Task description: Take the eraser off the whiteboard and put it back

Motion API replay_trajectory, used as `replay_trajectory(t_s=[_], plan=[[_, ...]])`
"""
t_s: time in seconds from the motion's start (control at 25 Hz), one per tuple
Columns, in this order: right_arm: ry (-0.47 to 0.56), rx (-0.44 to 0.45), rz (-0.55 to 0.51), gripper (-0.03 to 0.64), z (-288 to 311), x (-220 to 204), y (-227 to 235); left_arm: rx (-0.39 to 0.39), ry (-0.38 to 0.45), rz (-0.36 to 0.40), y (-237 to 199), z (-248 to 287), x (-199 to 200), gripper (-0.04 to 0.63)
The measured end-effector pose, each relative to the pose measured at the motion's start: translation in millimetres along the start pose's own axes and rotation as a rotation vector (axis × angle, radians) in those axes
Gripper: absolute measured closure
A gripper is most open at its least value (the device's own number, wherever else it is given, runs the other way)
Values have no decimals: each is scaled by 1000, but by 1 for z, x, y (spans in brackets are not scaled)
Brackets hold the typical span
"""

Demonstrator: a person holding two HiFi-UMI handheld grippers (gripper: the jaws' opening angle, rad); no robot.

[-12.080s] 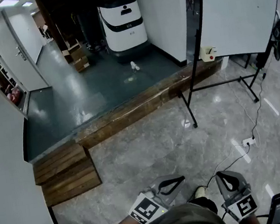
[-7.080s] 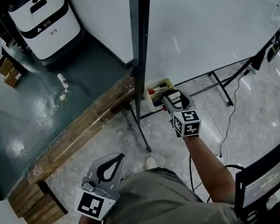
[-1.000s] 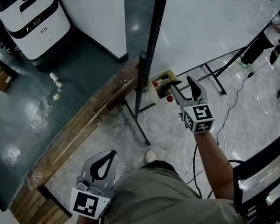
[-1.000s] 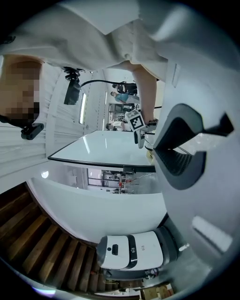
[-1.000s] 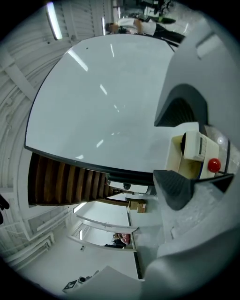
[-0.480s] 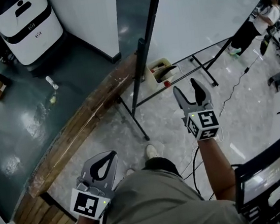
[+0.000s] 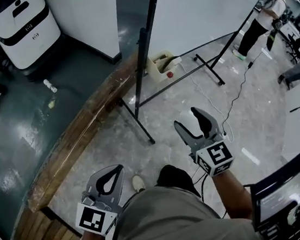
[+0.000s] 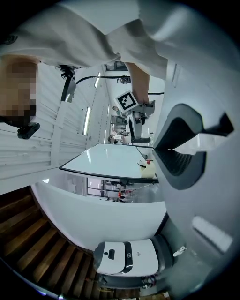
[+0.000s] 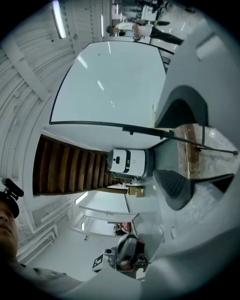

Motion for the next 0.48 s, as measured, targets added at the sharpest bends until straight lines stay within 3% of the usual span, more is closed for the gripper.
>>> replay_trajectory(t_s=[0.2, 0.48], plan=[[1, 73, -10, 337, -43, -8, -23, -11, 11, 34, 36, -1, 1, 588], [34, 154, -34, 342, -123, -25, -9, 0, 13, 65, 117, 23, 0, 588]])
Point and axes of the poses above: the fingertips, and each gripper's own axes: z forward along the fingers, y to its right, x out of its top, the point moved 1 cm from there along -z, backward along the fingers, and after that the axes turned 5 degrees about -z, right-handed, at the moved point
